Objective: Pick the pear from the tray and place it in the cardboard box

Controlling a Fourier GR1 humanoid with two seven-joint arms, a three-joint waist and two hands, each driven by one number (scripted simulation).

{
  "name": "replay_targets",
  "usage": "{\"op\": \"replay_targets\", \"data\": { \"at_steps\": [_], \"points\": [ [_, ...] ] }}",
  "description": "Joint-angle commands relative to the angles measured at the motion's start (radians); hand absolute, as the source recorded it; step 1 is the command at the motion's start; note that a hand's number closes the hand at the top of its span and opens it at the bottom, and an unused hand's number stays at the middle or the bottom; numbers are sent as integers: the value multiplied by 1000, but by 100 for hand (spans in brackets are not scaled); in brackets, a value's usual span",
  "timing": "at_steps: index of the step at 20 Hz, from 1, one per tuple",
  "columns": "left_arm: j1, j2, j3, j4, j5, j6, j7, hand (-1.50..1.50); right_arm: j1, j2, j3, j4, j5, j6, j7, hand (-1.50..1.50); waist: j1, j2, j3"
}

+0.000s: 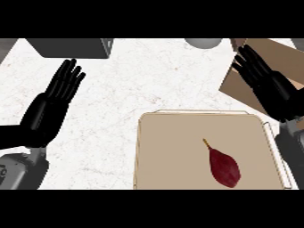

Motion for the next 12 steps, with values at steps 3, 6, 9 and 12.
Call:
{"op": "replay_targets", "data": {
  "at_steps": [3,6,9,12],
  "points": [
    [51,33,-64,-4,-119,18,31,0,104,8,172,-124,224,-148,126,-150,-39,10,-2],
    [27,92,-91,61,-197,21,81,0,199,-56,285,-102,399,-192,190,-150,-70,10,-5],
    [47,76,-86,62,-150,10,100,0,137,-275,298,-103,621,-134,81,-150,-86,0,-20],
    [68,79,-95,70,-163,16,108,0,195,-342,399,-171,834,-199,55,-150,-97,-11,-10]
  ]
}}
